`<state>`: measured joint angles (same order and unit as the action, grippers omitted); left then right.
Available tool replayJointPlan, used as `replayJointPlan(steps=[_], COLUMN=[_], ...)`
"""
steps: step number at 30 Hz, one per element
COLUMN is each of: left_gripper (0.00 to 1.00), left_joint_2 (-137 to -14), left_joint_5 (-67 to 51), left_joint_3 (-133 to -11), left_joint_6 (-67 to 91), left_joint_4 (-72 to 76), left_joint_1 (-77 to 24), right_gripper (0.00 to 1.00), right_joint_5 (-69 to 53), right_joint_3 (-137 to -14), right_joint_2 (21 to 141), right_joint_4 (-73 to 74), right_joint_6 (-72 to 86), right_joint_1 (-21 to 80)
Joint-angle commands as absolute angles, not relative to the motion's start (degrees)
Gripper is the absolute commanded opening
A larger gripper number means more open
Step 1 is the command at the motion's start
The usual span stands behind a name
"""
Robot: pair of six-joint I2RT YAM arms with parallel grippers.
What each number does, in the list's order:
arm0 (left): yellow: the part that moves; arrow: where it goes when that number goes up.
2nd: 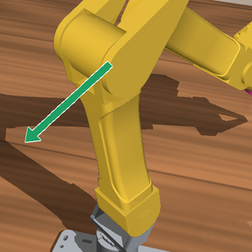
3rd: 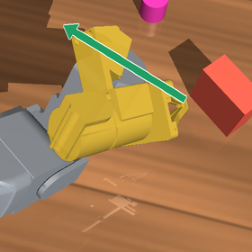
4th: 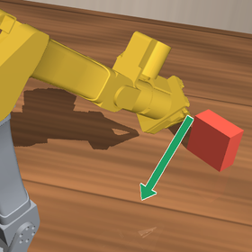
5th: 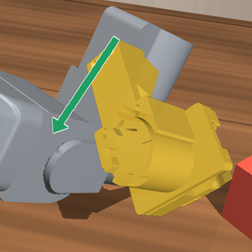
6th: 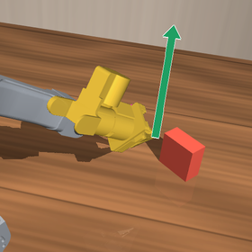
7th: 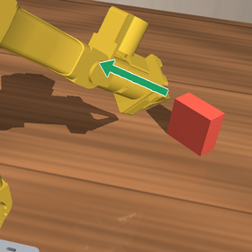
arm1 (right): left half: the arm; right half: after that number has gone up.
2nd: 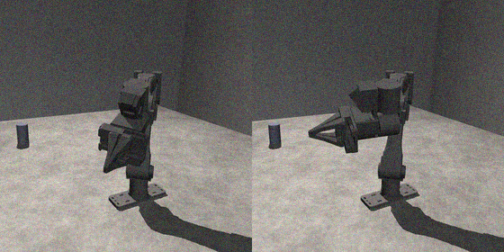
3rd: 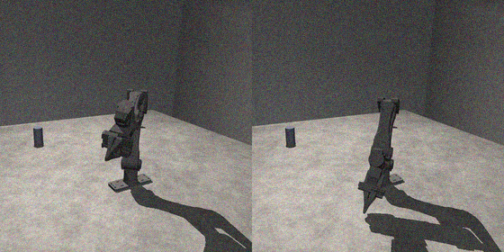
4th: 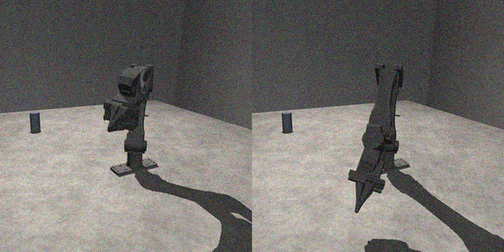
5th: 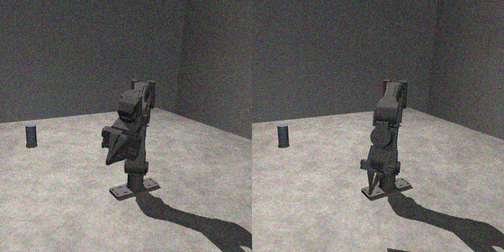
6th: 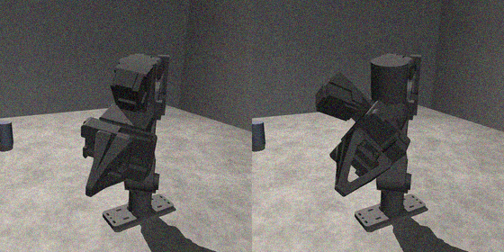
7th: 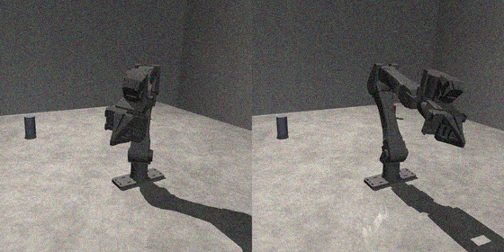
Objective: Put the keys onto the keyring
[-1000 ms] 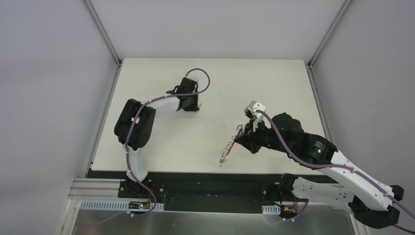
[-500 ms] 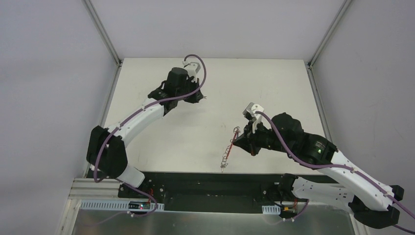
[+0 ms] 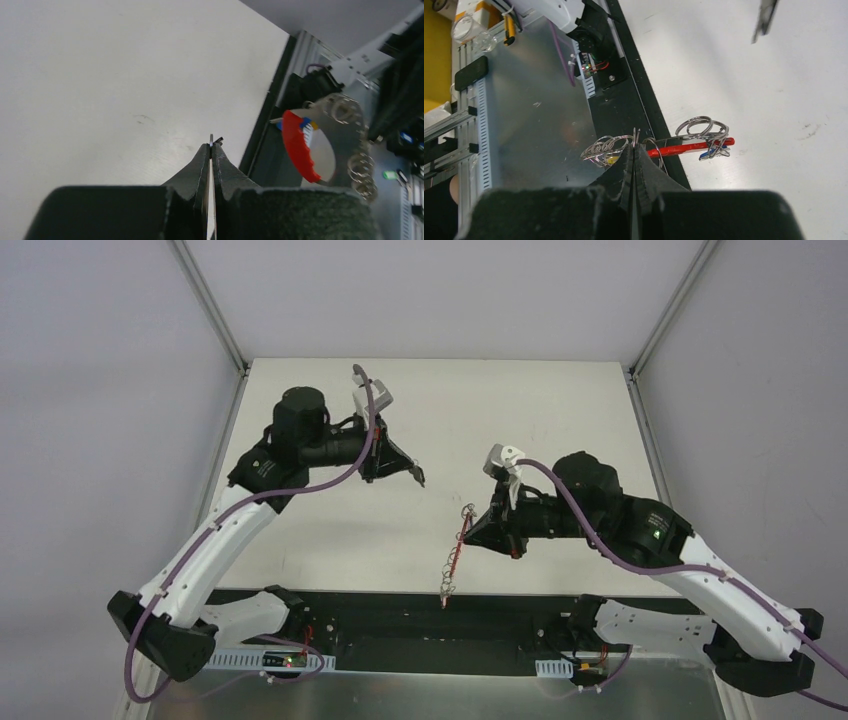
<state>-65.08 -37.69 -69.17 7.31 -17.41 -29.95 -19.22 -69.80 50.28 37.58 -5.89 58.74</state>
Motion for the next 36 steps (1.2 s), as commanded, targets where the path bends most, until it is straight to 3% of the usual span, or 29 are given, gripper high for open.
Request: replayJointPlan(steps=[1, 16, 36], left_gripper=[0.00, 0.00, 0.00], left_joint_2=[-59.7, -52.7, -51.5], left_joint_5=[-54.8, -74.4, -77.1], left_joint_3=[-71.2, -75.2, -75.8], left_joint_6=[4.4, 6.2, 3.9], left_joint_4=[-20.6, -20.7, -20.7], left_joint_1=[-30.1, -30.1, -33.0], right_gripper=[0.00, 0.00, 0.00], right_joint_5=[-28.2, -43.9, -52.3], right_joint_3=[-75.3, -85.8, -93.6], right_joint_2=[52.5, 60.9, 70.8], right_joint_4=[37.4, 38.5, 27.4], right_joint_6=[-7.8, -9.1, -2.6], right_joint_1=[58.5, 58.5, 58.5])
